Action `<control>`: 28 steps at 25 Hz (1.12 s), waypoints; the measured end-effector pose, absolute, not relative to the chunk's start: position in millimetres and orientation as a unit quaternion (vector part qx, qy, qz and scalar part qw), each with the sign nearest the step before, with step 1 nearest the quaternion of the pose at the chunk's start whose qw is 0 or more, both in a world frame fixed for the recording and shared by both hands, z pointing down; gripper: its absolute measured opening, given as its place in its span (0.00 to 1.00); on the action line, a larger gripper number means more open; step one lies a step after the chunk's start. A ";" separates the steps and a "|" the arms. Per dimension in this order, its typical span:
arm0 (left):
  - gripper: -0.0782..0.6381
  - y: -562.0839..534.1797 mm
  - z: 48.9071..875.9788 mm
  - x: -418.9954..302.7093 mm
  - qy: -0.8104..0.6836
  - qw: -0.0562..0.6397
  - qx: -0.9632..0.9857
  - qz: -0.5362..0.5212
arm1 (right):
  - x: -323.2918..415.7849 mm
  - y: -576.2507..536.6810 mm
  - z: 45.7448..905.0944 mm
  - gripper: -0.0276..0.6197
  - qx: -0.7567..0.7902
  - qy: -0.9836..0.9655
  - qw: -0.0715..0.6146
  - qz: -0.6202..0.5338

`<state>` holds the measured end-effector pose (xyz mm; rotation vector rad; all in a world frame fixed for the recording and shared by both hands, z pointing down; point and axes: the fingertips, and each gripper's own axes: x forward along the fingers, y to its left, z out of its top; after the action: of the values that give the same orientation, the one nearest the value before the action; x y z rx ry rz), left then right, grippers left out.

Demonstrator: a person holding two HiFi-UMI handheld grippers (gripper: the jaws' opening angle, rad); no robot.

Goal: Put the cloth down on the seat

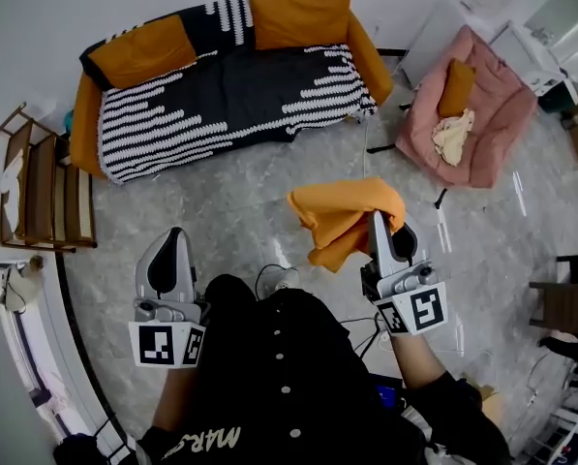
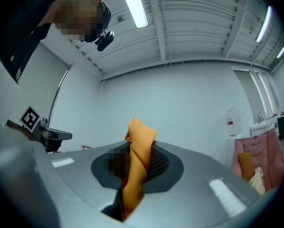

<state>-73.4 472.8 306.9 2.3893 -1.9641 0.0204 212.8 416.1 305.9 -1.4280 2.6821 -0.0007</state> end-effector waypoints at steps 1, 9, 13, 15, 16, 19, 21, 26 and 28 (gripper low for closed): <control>0.11 471.6 307.9 -68.4 -0.634 0.027 0.773 0.006 | 215.6 413.9 307.7 0.14 -0.469 0.882 0.052 -0.003; 0.11 451.6 317.3 -59.4 -0.626 0.033 0.779 0.019 | 220.8 394.8 317.1 0.14 -0.474 0.879 0.053 -0.017; 0.11 431.6 315.4 -63.7 -0.623 0.030 0.781 0.014 | 220.6 381.5 317.1 0.14 -0.480 0.876 0.048 -0.015; 0.11 420.5 316.8 -65.5 -0.620 0.029 0.784 0.012 | 219.6 373.7 317.7 0.14 -0.481 0.875 0.045 -0.012; 0.11 414.8 318.0 -66.4 -0.619 0.029 0.785 0.011 | 218.7 369.4 318.1 0.14 -0.482 0.875 0.043 -0.010; 0.11 395.8 318.9 -69.9 -0.616 0.030 0.787 0.011 | 215.2 351.8 316.8 0.14 -0.483 0.875 0.041 -0.009; 0.11 383.0 317.1 -71.0 -0.613 0.029 0.789 0.010 | 212.6 339.9 314.3 0.14 -0.482 0.875 0.041 -0.008; 0.11 346.2 313.3 -80.9 -0.610 0.028 0.792 0.009 | 201.1 305.4 311.1 0.14 -0.486 0.873 0.042 -0.005; 0.11 330.6 312.6 -85.4 -0.609 0.027 0.793 0.008 | 195.9 290.4 311.6 0.14 -0.486 0.873 0.041 -0.004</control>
<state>-85.4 330.6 312.6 2.4484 -1.8808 0.0251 195.9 290.4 311.6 -1.4876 2.6743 -0.0128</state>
